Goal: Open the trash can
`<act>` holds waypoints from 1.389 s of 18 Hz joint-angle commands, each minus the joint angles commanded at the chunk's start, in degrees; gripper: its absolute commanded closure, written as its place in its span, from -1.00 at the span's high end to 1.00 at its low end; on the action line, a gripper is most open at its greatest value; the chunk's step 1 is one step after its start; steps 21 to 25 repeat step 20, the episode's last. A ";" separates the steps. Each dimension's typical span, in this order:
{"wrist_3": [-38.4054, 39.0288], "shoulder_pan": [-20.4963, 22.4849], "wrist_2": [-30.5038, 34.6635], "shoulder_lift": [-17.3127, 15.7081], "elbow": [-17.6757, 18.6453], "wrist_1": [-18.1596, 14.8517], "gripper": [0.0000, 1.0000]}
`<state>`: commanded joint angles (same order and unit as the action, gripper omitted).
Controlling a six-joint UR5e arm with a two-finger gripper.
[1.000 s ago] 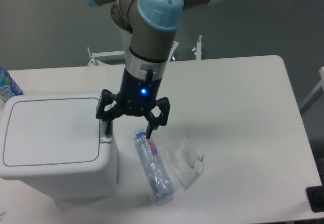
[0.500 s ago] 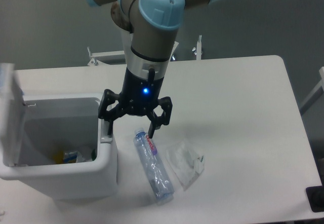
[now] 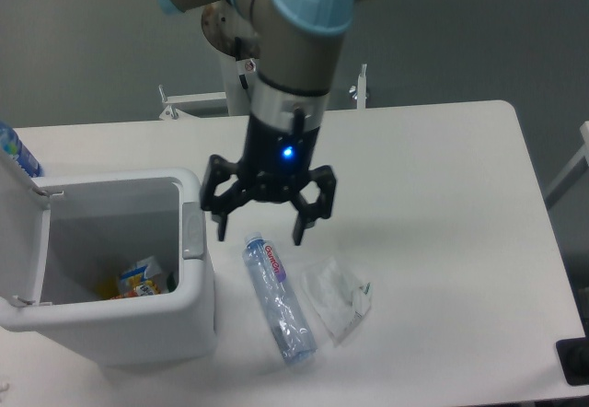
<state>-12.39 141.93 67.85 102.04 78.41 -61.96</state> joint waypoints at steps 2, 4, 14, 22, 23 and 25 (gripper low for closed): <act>0.00 2.90 0.18 -0.09 -1.23 0.87 1.00; -0.70 5.72 0.26 -0.18 -1.76 1.93 1.00; -34.94 11.17 18.53 -0.09 1.13 0.18 1.00; -47.46 13.54 21.62 -0.09 3.86 0.00 1.00; -47.46 13.54 21.62 -0.09 3.86 0.00 1.00; -47.46 13.54 21.62 -0.09 3.86 0.00 1.00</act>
